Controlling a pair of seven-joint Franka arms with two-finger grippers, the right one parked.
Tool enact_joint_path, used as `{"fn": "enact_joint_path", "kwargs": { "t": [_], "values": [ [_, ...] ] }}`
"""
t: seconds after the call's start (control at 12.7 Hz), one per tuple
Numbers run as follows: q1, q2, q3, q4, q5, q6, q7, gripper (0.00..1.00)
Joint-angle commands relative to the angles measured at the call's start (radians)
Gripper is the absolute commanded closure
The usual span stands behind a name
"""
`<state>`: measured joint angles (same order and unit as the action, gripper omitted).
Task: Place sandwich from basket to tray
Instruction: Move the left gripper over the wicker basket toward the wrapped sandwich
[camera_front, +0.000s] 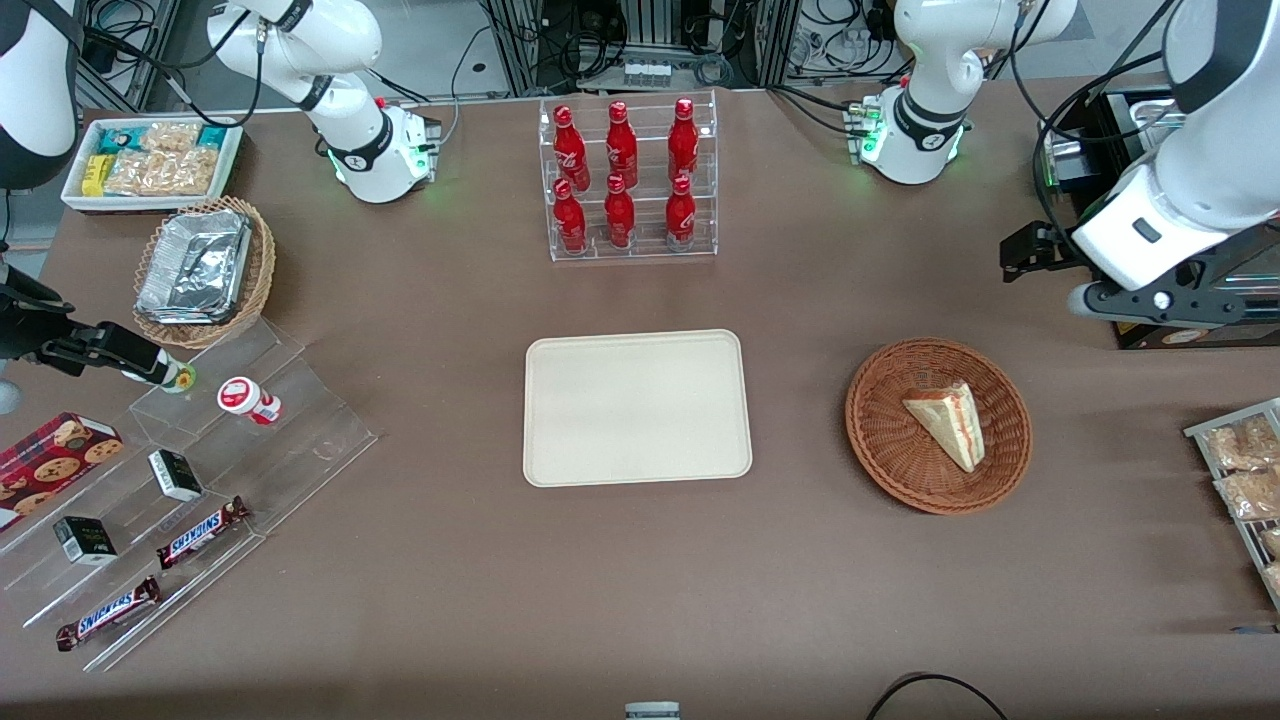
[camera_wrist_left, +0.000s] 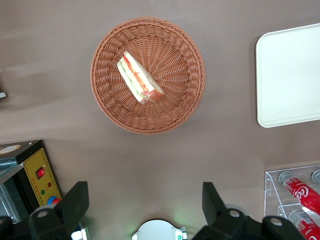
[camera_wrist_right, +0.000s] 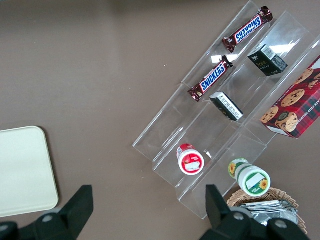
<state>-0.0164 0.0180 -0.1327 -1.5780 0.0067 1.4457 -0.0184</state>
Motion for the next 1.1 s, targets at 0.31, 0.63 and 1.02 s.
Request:
{"fn": "enact_joint_path", "kwargs": {
  "t": [0.31,0.63,1.02],
  "values": [
    [0.001,-0.004,0.002,-0.042,-0.013,0.024,0.002,0.00],
    [0.001,-0.004,0.004,-0.155,-0.010,0.166,0.002,0.00],
    [0.009,0.007,0.005,-0.348,-0.004,0.430,0.002,0.00]
  ]
}}
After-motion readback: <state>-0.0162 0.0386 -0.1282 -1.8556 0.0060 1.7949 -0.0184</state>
